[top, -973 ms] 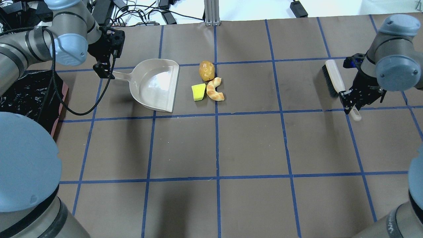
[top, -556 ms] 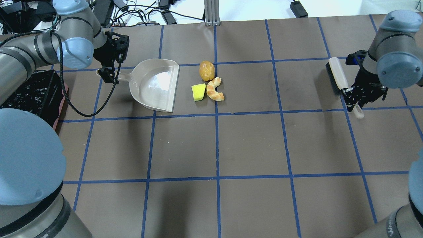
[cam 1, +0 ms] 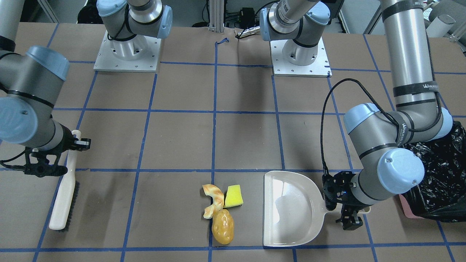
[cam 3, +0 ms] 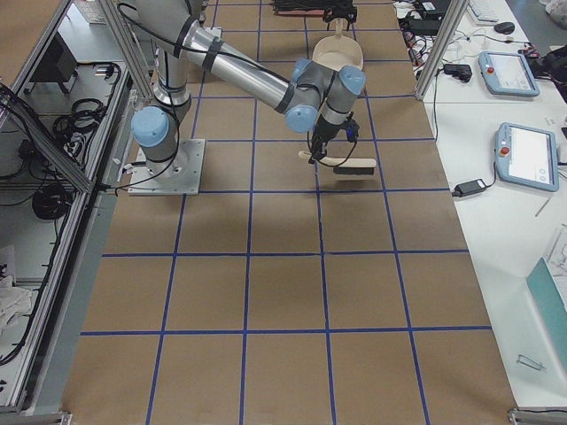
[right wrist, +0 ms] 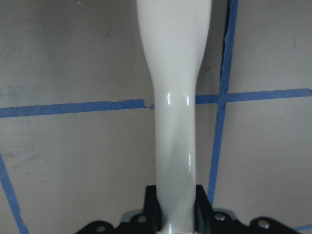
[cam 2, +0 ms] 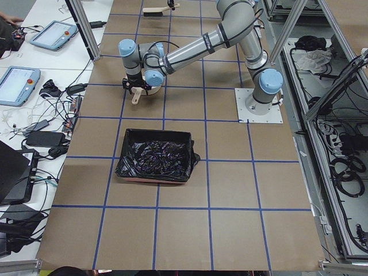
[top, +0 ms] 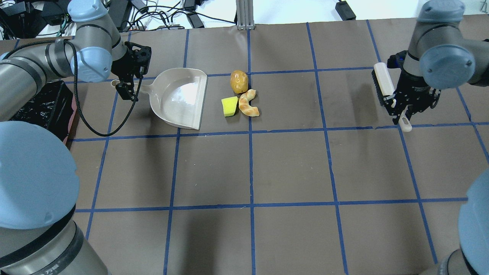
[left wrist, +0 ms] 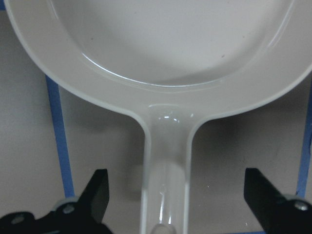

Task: Sweep and dump trash into bin
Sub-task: 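Carry the brush with the right gripper toward the sponge and pastries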

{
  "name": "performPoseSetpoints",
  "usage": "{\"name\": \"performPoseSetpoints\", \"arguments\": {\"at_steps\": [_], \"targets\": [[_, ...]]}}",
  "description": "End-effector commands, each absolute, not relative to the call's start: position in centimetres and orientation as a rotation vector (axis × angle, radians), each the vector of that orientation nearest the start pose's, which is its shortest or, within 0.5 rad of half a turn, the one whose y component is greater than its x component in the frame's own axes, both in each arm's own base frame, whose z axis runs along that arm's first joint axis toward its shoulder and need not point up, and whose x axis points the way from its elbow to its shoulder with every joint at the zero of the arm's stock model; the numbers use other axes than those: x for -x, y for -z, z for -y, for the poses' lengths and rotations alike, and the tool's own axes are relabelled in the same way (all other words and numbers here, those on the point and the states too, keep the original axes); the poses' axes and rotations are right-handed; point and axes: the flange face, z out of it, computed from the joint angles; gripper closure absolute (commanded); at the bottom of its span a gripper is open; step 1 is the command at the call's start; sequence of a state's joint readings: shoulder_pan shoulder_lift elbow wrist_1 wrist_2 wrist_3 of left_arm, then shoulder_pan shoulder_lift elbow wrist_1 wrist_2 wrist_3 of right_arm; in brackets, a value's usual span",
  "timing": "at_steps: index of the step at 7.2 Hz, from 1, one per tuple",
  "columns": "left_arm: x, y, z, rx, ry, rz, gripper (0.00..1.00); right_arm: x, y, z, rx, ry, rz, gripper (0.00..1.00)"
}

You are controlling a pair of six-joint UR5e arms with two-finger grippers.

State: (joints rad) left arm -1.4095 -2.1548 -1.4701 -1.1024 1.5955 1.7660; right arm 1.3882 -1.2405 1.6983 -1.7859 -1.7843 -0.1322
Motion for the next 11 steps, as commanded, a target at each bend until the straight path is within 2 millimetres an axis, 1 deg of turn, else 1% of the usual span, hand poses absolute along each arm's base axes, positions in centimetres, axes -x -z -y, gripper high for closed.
{"name": "performPoseSetpoints", "arguments": {"at_steps": [1,2,3,4,5,6,7,8,9,10,11], "targets": [[2.5,-22.4,69.3,2.276,0.048,2.147,0.0,-8.9,-28.0,56.6,-0.043,-0.411,-3.342,0.96],[2.5,-21.5,69.4,2.291,0.058,2.112,0.0,-12.8,-28.0,55.9,-0.052,-0.385,-3.392,0.97],[2.4,-21.0,69.4,2.284,0.064,2.111,0.0,-15.9,-28.0,55.2,-0.085,-0.377,-3.412,0.97],[2.6,-21.0,69.4,2.282,0.064,2.109,0.0,-18.1,-28.5,54.9,-0.1,-0.381,-3.436,0.97],[3.0,-20.9,69.5,2.268,0.01,2.089,0.01,-20.3,-28.5,55.1,-0.123,-0.427,-3.435,0.97],[3.2,-20.4,69.5,2.259,-0.005,2.078,0.02,-23.1,-28.1,55.2,-0.171,-0.467,-3.45,1.0],[3.2,-20.2,69.5,2.256,-0.001,2.076,0.03,-25.9,-27.4,55.5,-0.168,-0.506,-3.444,1.0],[3.1,-20.1,69.6,2.256,-0.001,2.076,0.07,-28.1,-27.0,55.6,-0.202,-0.505,-3.422,1.0],[2.9,-20.1,69.6,2.253,-0.005,2.08,0.11,-29.5,-26.3,55.8,-0.172,-0.505,-3.423,1.0],[2.7,-20.2,69.6,2.254,-0.002,2.083,0.2,-30.6,-26.3,56.4,-0.166,-0.495,-3.407,1.0],[2.8,-20.3,69.6,2.258,-0.001,2.084,0.37,-31.9,-25.6,56.0,-0.13,-0.505,-3.407,1.0]]}}
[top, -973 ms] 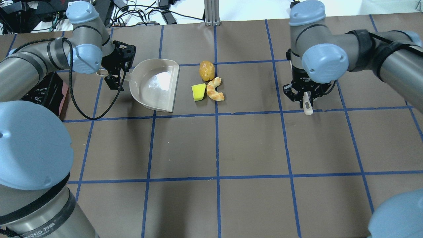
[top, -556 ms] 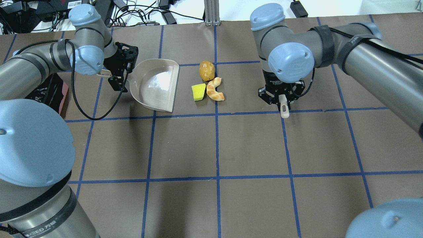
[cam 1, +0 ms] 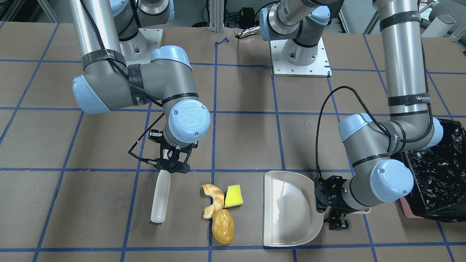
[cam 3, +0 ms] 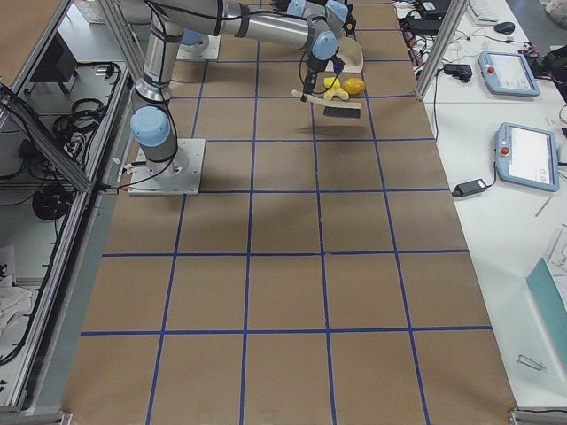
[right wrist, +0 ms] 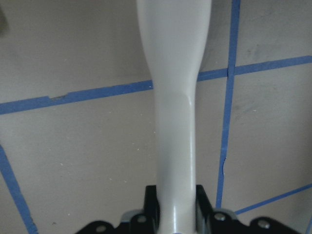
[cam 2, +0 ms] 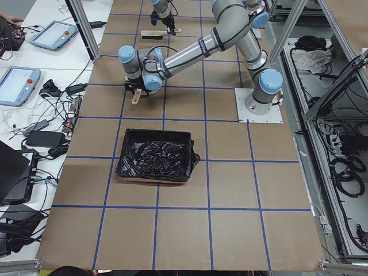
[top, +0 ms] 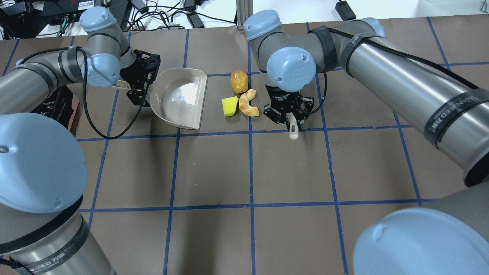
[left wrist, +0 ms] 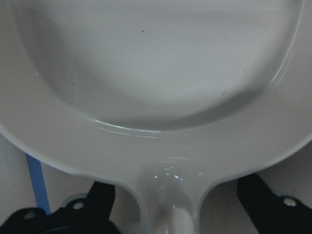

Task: Sweep and dump trash into bin
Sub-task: 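Carry the brush with the right gripper toward the sponge and pastries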

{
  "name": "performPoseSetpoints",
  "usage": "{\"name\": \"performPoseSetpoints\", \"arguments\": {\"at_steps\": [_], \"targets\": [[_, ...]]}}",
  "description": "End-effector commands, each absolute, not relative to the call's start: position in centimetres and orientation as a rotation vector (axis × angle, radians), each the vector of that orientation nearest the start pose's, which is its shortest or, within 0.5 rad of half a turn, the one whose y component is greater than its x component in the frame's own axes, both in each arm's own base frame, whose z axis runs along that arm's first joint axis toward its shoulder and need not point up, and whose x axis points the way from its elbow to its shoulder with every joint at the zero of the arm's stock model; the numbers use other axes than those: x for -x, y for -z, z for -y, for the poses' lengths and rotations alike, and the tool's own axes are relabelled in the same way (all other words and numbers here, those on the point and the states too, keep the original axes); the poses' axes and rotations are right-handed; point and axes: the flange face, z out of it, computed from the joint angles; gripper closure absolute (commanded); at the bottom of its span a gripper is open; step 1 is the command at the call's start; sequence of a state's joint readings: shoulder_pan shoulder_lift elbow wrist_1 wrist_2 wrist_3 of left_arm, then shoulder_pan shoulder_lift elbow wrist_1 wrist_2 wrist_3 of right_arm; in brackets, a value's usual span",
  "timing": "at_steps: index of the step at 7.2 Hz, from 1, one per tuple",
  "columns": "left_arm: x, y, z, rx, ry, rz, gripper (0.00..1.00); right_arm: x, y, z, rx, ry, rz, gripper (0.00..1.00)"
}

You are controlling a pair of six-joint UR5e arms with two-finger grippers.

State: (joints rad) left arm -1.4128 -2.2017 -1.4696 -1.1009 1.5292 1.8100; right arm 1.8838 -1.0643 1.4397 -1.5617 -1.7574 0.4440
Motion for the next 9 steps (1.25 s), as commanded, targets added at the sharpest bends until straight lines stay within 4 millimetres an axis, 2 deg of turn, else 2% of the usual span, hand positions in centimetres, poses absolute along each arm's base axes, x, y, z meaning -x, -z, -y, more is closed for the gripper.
{"name": "performPoseSetpoints", "arguments": {"at_steps": [1,2,3,4,6,8,9], "targets": [[2.8,-20.4,69.6,2.261,-0.001,2.086,0.48,-33.5,-25.1,55.3,-0.168,-0.508,-3.395,1.0],[2.8,-20.3,69.6,2.258,-0.006,2.084,0.54,-34.6,-24.8,54.9,-0.199,-0.516,-3.355,1.0],[2.8,-20.4,69.6,2.262,-0.009,2.084,0.82,-34.9,-24.6,55.2,-0.205,-0.494,-3.346,1.0],[2.8,-20.3,69.7,2.26,-0.009,2.086,0.88,-35.4,-24.8,55.2,-0.255,-0.492,-3.3,1.0],[2.8,-20.4,69.7,2.26,-0.012,2.086,0.9,-36.1,-24.4,55.4,-0.271,-0.467,-3.286,1.0],[2.8,-20.4,69.7,2.26,-0.014,2.085,1.0,-36.9,-23.6,55.2,-0.291,-0.48,-3.283,1.0],[2.8,-20.4,69.7,2.26,-0.014,2.085,1.0,-37.4,-23.7,55.4,-0.3,-0.455,-3.253,1.0]]}}
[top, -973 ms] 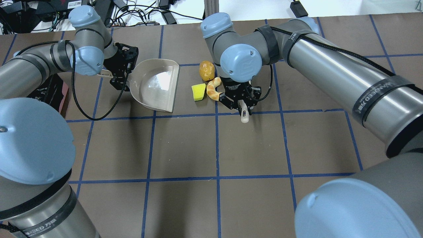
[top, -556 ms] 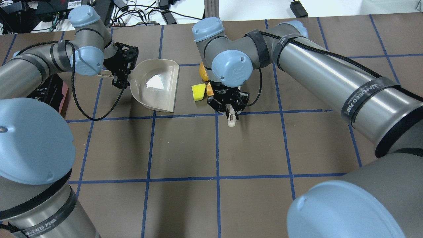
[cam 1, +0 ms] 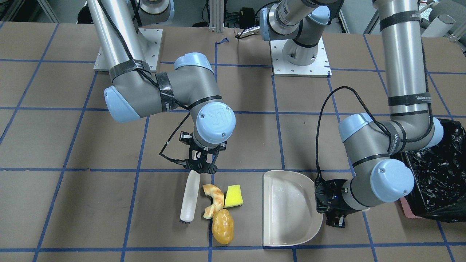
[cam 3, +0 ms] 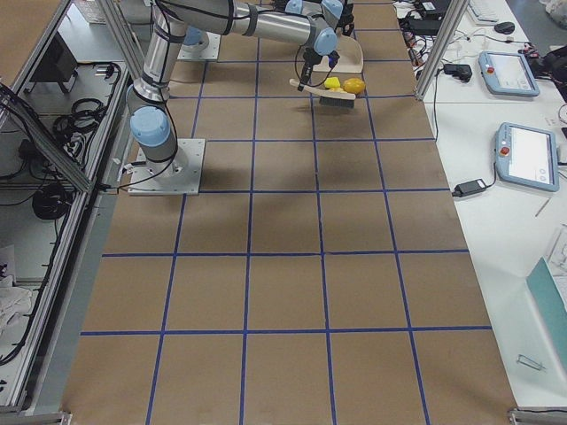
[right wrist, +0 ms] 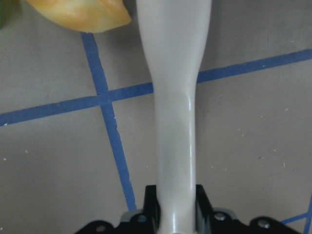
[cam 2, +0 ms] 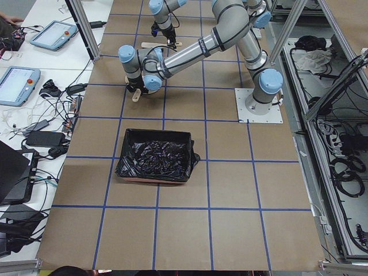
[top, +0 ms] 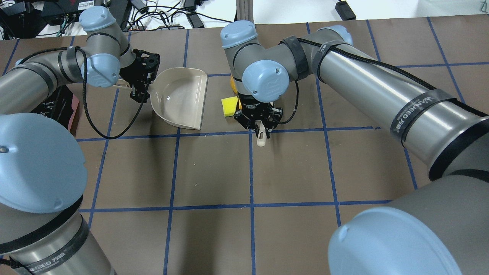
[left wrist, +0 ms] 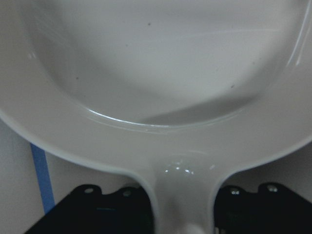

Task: Sweep and dump trash into bin
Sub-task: 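Sweep the sponge and pastries with the brush into the held dustpan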

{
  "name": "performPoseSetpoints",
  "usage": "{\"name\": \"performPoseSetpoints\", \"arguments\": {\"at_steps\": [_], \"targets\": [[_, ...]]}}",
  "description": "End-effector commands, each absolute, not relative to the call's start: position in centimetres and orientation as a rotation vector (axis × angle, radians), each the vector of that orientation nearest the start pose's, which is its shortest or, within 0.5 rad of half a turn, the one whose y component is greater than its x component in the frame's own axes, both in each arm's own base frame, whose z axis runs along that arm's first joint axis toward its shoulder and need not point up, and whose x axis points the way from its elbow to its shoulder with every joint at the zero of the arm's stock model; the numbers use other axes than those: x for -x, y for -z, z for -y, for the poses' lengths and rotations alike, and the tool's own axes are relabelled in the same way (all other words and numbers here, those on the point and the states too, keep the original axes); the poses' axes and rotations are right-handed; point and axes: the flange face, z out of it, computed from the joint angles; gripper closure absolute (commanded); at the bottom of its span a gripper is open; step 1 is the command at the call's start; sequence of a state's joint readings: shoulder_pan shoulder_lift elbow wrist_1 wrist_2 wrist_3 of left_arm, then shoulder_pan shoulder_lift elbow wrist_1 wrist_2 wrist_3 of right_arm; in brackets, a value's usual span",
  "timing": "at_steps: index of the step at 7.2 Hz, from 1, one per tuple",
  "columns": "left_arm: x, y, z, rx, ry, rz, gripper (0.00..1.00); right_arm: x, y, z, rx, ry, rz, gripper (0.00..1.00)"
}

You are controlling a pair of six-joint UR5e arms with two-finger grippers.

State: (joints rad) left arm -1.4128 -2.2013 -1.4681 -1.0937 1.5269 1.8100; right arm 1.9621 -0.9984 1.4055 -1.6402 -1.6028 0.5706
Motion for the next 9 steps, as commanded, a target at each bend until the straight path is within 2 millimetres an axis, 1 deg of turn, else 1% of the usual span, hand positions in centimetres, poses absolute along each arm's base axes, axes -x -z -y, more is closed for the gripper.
{"name": "performPoseSetpoints", "arguments": {"at_steps": [1,2,3,4,5,6,8,9], "targets": [[2.8,-20.4,69.7,2.26,-0.014,2.085,1.0,-37.5,-23.4,55.6,-0.306,-0.452,-3.249,1.0],[2.9,-20.3,69.7,2.258,-0.015,2.084,1.0,-37.9,-23.3,56.1,-0.335,-0.437,-3.233,1.0],[3.0,-20.4,69.7,2.262,-0.016,2.081,1.0,-38.7,-23.2,56.0,-0.332,-0.434,-3.219,1.0],[3.0,-20.6,69.7,2.266,-0.019,2.081,1.0,-39.3,-22.7,56.1,-0.362,-0.417,-3.215,1.0],[3.0,-20.4,69.7,2.265,-0.018,2.077,1.0,-40.0,-22.7,55.9,-0.361,-0.412,-3.205,1.0],[3.0,-20.4,69.7,2.265,-0.018,2.077,1.0,-40.3,-22.7,55.8,-0.371,-0.416,-3.194,1.0],[3.0,-20.4,69.7,2.265,-0.018,2.077,1.0,-40.8,-22.8,56.3,-0.364,-0.403,-3.193,1.0],[3.0,-20.4,69.7,2.269,-0.018,2.072,1.0,-41.5,-22.6,55.9,-0.322,-0.402,-3.199,1.0]]}}
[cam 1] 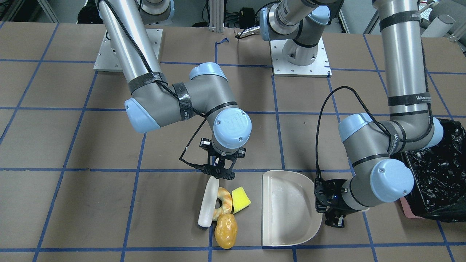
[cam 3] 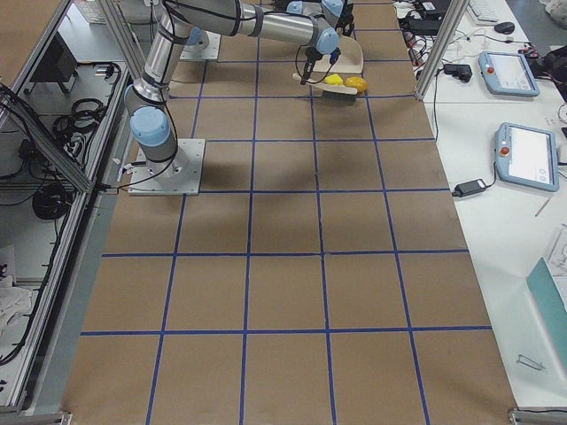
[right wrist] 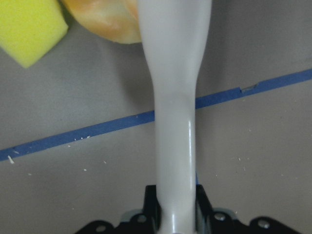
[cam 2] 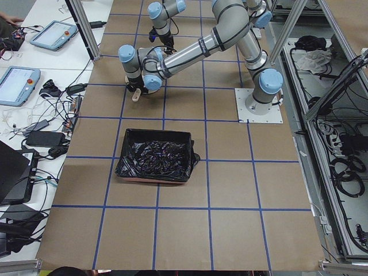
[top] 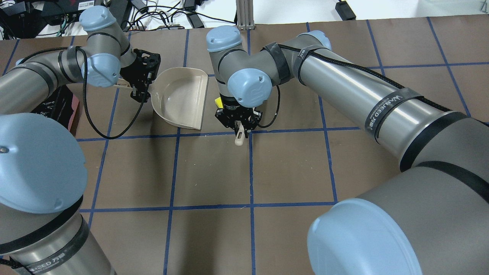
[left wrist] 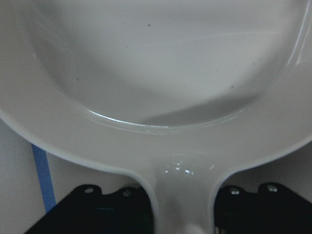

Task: Sweep and dump trash into bin
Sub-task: 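Sweep the sponge and pastries with the brush into the held dustpan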

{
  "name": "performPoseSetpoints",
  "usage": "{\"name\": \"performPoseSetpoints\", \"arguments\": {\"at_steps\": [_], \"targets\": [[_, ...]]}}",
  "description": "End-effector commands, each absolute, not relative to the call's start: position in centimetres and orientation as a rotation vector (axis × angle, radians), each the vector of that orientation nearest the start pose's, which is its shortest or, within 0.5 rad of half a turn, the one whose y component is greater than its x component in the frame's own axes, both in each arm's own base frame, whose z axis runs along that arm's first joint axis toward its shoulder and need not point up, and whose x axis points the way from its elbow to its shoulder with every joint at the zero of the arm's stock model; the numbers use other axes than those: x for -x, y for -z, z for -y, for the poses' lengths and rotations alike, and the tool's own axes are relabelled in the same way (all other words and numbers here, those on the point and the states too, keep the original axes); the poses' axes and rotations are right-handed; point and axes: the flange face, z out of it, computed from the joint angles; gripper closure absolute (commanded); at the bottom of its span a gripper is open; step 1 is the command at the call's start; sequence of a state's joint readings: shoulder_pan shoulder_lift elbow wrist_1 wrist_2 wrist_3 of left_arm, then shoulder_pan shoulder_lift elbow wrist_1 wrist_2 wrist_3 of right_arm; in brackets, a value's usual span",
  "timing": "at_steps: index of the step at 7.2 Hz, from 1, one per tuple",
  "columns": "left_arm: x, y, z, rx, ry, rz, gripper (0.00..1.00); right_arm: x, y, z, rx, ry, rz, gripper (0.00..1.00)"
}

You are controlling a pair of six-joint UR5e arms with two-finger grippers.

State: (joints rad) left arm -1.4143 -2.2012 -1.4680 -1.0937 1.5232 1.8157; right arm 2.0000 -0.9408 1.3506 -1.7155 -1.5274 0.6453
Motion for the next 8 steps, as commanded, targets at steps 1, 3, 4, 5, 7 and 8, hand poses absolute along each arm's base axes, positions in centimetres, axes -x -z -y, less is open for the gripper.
{"name": "performPoseSetpoints", "arguments": {"at_steps": [1,3,4,5,7,8], "targets": [[3.0,-20.4,69.7,2.269,-0.018,2.072,1.0,-41.8,-22.6,55.7,-0.288,-0.403,-3.2,1.0],[3.0,-20.4,69.7,2.269,-0.018,2.072,1.0,-42.5,-22.5,55.4,-0.223,-0.386,-3.199,1.0],[2.9,-20.3,69.7,2.267,-0.017,2.073,1.0,-43.2,-22.4,55.0,-0.206,-0.379,-3.199,1.0],[2.9,-20.4,69.7,2.268,-0.021,2.074,1.0,-43.7,-22.6,54.7,-0.201,-0.369,-3.19,1.0],[2.9,-20.4,69.7,2.26,-0.02,2.086,1.0,-45.0,-22.5,53.9,-0.191,-0.371,-3.172,1.0],[2.9,-20.4,69.7,2.26,-0.02,2.086,1.0,-45.4,-22.6,53.8,-0.189,-0.357,-3.158,1.0]]}}
